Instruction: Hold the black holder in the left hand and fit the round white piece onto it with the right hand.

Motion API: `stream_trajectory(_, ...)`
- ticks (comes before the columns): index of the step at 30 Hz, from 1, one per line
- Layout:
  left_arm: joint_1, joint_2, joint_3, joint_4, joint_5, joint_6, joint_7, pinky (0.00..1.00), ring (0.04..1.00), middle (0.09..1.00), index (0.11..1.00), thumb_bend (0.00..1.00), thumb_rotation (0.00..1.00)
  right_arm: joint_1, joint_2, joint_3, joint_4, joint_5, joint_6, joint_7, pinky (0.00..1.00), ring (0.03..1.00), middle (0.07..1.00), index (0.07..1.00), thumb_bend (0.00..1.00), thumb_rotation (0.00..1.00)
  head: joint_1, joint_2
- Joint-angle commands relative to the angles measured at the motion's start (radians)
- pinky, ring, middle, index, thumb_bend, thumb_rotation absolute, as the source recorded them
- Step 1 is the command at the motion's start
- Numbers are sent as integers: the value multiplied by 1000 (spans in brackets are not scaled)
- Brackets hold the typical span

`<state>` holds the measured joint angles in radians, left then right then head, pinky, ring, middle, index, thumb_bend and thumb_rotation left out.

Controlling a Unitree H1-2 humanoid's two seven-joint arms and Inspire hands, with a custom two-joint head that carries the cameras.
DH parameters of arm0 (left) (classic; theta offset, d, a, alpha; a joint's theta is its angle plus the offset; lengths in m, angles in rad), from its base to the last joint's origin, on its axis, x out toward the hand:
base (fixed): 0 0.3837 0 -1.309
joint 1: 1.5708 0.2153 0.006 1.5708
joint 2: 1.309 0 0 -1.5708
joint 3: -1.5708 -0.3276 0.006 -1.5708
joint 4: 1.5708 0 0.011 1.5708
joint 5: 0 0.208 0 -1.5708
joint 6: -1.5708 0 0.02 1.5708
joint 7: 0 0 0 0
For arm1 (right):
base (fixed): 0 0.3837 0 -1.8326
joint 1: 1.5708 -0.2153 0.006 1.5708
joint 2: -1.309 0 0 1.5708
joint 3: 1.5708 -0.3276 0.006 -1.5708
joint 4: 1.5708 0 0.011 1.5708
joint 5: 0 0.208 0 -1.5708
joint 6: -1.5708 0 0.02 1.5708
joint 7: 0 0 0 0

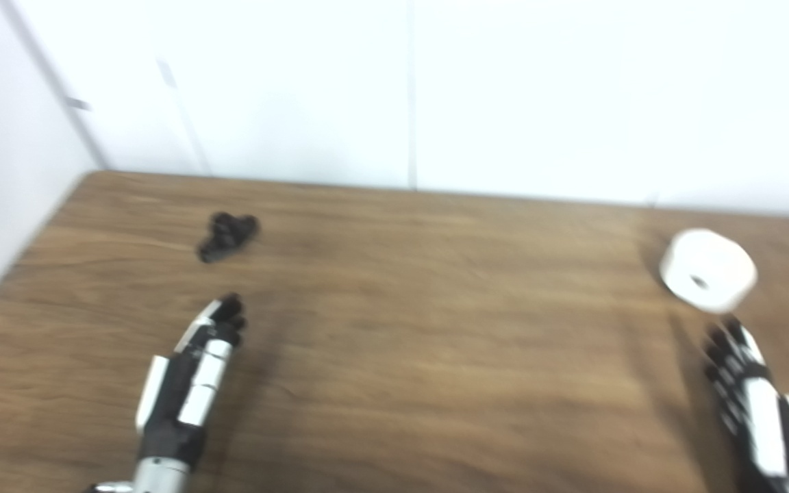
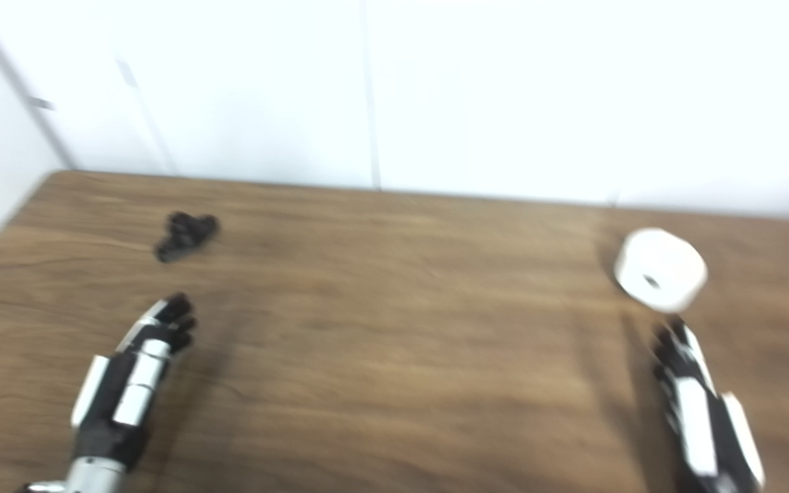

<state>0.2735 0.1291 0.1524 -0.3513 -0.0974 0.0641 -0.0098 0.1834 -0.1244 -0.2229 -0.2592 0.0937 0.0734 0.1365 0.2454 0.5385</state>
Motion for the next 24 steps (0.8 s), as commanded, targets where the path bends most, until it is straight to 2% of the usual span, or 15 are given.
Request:
stream_trajectory(1, 13, -30, -19, -5, 23, -38, 3, 949, 935, 931, 919, 497, 821, 37, -31, -3, 7, 36, -45, 18, 1000, 998, 997, 999, 594, 1000, 4, -4)
stream_trajectory(4, 12, -28, -38, -1, 55, -39, 15, 966, 956, 952, 947, 463, 878, 34, -37, -1, 20, 56, -66, 32, 1000, 1000, 1000, 1000, 601, 1000, 3, -14)
stream_trajectory(10, 13, -34, -52, 17, 76, -52, 30, 956, 952, 945, 944, 460, 902, 26, -25, -2, 32, -5, -66, -8, 1000, 990, 983, 994, 567, 1000, -13, -22)
stream_trajectory(16, 11, -25, -56, 27, 85, -66, 31, 961, 953, 945, 951, 491, 901, 22, -38, 4, 45, 9, -82, 15, 1000, 999, 997, 1000, 566, 1000, -21, -24)
stream_trajectory(17, 12, -23, -59, 28, 95, -69, 33, 965, 953, 943, 949, 509, 882, 22, -42, 4, 49, 14, -86, 20, 1000, 1000, 999, 1000, 563, 1000, -52, -34)
stream_trajectory(22, 16, -19, -64, 13, 114, -75, 37, 997, 969, 953, 947, 507, 736, 23, -44, -6, 56, 30, -81, 19, 1000, 1000, 996, 1000, 555, 1000, -71, -31)
stream_trajectory(23, 17, -20, -62, 4, 140, -71, 50, 995, 971, 953, 944, 515, 703, 23, -46, -7, 57, 29, -84, 19, 1000, 1000, 995, 1000, 555, 1000, -71, -31)
stream_trajectory(24, 16, -17, -62, -5, 181, -74, 64, 951, 952, 938, 929, 530, 658, 23, -47, -8, 59, 30, -84, 19, 1000, 1000, 994, 1000, 560, 1000, -71, -31)
